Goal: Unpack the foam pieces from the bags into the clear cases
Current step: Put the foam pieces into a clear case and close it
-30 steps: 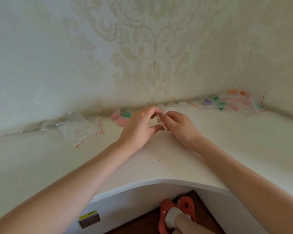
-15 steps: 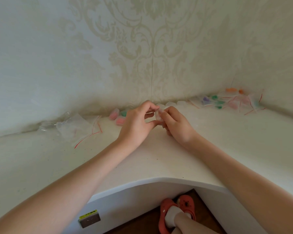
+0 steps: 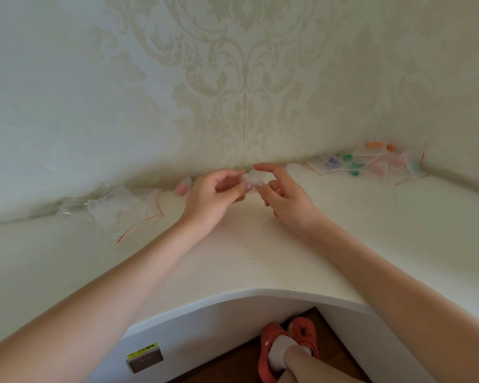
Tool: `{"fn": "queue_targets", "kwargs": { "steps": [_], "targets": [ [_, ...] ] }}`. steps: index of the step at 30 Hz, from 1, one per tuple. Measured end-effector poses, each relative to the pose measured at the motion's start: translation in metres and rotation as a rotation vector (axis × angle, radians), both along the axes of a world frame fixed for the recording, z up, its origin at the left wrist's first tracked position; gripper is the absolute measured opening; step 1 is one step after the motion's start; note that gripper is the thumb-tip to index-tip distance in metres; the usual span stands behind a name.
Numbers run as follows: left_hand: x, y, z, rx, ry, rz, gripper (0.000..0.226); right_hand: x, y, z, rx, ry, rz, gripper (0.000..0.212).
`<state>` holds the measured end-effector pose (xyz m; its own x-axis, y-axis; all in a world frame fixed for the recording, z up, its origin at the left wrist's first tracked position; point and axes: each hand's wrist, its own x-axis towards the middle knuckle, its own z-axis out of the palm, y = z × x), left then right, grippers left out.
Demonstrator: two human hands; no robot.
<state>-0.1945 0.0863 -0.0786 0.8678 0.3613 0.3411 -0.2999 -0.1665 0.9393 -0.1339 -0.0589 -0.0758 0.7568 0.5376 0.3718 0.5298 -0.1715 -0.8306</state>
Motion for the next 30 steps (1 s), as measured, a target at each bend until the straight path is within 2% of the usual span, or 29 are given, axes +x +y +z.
{"fn": "queue_targets", "kwargs": {
  "steps": [2, 4, 8, 15, 17, 20, 21, 30],
  "targets": [
    [-0.0002, -0.002, 0.0002, -0.159, 0.069, -0.122, 0.015, -0.0026, 0.0009, 0.0005, -0.007, -0.075, 0.036, 0.027],
    [-0.0003, -0.0023, 0.0002, -0.191, 0.116, -0.18, 0.021, -0.0037, 0.0016, 0.0009, -0.019, -0.106, 0.057, 0.021],
    [-0.0019, -0.0057, 0.0023, -0.164, 0.122, -0.198, 0.014, -0.0046, 0.003, 0.0007, 0.006, -0.037, 0.067, 0.008],
    [-0.0029, -0.005, 0.0005, -0.109, 0.142, -0.257, 0.017, -0.0067, 0.0041, 0.0019, 0.063, 0.2, 0.111, 0.007],
    [-0.0041, -0.0053, 0.0013, -0.105, 0.149, -0.305, 0.019, -0.0053, 0.0041, 0.001, 0.049, 0.202, 0.096, 0.005],
    [-0.0028, -0.0051, -0.0008, 0.073, 0.126, -0.277, 0.027, -0.0049, 0.0026, 0.0007, 0.035, 0.173, 0.086, 0.005],
    [-0.0018, -0.0046, -0.0017, 0.078, 0.121, -0.255, 0.028, -0.006, 0.0024, 0.0014, 0.042, 0.169, 0.088, 0.006],
    [-0.0003, 0.0008, -0.0011, -0.119, 0.158, -0.356, 0.023, -0.0064, 0.003, 0.005, 0.036, 0.246, 0.109, 0.014]
  ]
}}
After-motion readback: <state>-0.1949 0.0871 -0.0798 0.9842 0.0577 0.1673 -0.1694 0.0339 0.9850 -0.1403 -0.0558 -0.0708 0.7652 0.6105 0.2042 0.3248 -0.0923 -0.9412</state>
